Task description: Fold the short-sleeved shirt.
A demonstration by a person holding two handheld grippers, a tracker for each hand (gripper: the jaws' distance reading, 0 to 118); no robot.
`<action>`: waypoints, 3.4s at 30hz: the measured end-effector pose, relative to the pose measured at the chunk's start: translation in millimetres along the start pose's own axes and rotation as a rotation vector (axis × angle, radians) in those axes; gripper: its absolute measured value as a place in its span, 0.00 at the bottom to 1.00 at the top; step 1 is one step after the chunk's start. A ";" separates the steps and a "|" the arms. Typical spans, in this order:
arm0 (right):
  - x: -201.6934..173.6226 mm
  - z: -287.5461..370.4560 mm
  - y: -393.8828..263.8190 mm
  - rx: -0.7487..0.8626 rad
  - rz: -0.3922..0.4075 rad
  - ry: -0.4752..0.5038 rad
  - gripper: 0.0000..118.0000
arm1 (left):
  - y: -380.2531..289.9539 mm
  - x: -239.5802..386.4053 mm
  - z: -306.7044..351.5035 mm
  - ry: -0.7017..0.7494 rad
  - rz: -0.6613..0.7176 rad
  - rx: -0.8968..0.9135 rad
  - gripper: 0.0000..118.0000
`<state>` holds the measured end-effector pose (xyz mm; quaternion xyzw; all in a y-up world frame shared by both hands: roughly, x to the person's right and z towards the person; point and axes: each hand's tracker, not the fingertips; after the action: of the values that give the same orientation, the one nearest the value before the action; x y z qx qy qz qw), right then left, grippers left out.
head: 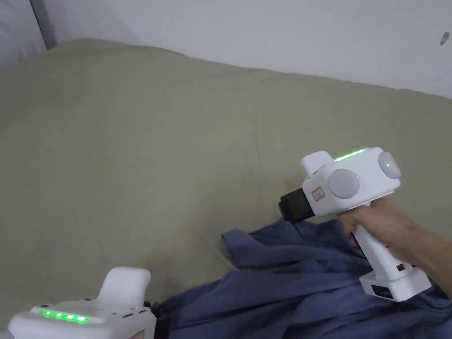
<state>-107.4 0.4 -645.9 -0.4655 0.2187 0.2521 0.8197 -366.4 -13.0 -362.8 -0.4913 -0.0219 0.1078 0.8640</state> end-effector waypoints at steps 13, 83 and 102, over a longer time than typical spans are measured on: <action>11.7 12.5 -24.1 0.025 -0.026 -0.008 0.04 | 4.5 4.0 3.9 0.011 -0.003 -0.015 0.00; 279.0 499.0 -101.0 0.745 -0.467 -0.431 0.04 | 323.3 183.9 287.5 0.289 -0.034 0.701 0.00; 376.7 435.1 0.7 0.757 -0.447 -0.506 0.04 | 467.5 208.4 212.7 0.392 -0.078 0.763 0.00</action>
<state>238.8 459.8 -664.9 -0.0954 -0.0155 0.0784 0.9922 -270.6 440.8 -666.3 -0.1468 0.1657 -0.0198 0.9750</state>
